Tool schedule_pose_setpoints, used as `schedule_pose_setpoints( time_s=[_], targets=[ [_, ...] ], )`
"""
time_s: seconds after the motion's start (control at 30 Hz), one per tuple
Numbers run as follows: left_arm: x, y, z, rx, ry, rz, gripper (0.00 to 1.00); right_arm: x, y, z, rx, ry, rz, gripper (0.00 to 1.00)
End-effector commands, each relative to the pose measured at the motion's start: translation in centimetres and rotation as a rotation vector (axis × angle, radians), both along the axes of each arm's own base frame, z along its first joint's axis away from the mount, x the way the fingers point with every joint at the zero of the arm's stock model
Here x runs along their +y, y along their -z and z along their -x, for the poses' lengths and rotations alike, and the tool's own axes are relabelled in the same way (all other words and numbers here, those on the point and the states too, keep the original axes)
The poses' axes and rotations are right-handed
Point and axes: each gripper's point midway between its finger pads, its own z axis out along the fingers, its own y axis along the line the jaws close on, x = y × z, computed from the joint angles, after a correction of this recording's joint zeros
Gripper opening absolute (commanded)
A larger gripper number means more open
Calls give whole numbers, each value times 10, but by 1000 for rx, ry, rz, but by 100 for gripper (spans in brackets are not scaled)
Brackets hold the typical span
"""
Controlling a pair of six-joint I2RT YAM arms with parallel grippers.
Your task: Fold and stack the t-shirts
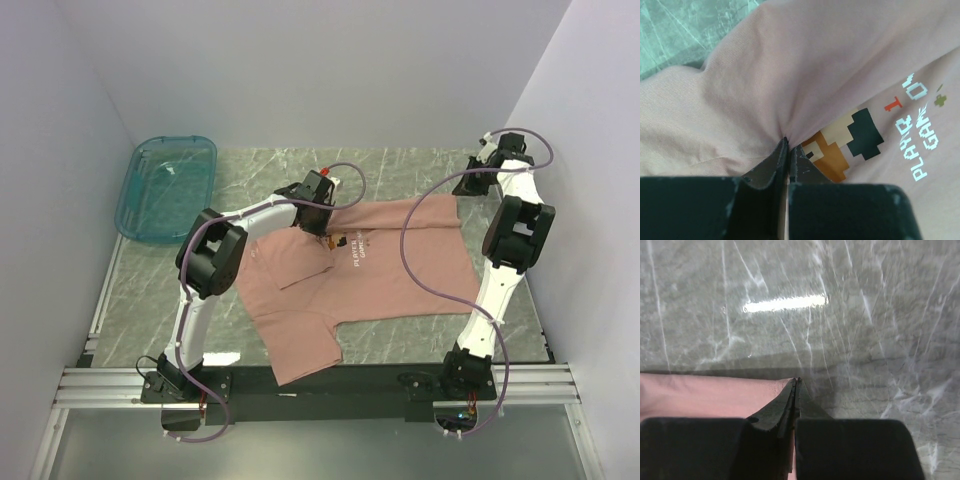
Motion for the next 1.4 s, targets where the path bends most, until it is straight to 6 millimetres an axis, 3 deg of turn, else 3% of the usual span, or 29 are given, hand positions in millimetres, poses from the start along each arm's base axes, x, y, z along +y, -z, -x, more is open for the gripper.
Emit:
schedule_pose_setpoints(
  time_s=[0.0, 0.23, 0.5, 0.6, 0.7, 0.73, 0.87, 0.93, 1.07, 1.13, 1.17, 1.23, 1.27, 1.33, 1.37],
  targets=[
    [4, -27, 1, -51, 6, -6, 4, -6, -16, -16, -56, 11, 35, 0],
    [2, -29, -2, -53, 3, -2, 4, -8, -22, -19, -76, 19, 37, 0],
    [-1, -49, 0, -89, 18, 42, 5, -10, -25, -25, -88, 25, 48, 0],
    [0, -56, 2, -106, 20, 52, 10, -11, -29, -29, -100, 29, 56, 0],
    [2, -63, 5, -117, 23, 62, 20, -11, -30, -31, -107, 29, 59, 0],
    [2, -68, 7, -120, 27, 72, 30, -11, -29, -32, -107, 30, 58, 0],
    [4, -70, 17, -106, 46, 82, 50, -10, -28, -31, -102, 25, 59, 3],
    [8, -78, 20, -122, 40, 87, 65, -10, -29, -31, -104, 20, 59, 11],
    [27, -81, 28, -140, 4, 53, 70, -9, -31, -30, -106, 14, 60, 21],
    [47, -92, 22, -172, -71, 47, 71, -8, -33, -29, -114, 10, 61, 22],
    [58, -86, 23, -158, -105, 44, 72, -8, -32, -29, -111, 10, 59, 22],
    [87, -97, 12, -154, -217, 106, 72, -9, -32, -28, -114, 9, 59, 23],
    [115, -92, 2, -146, -295, 129, 71, -7, -31, -28, -111, 5, 52, 23],
    [132, -97, -5, -119, -373, 220, 68, -5, -29, -28, -108, 1, 46, 23],
    [155, -96, -15, -115, -440, 240, 67, -5, -28, -28, -107, 0, 43, 23]
  ],
)
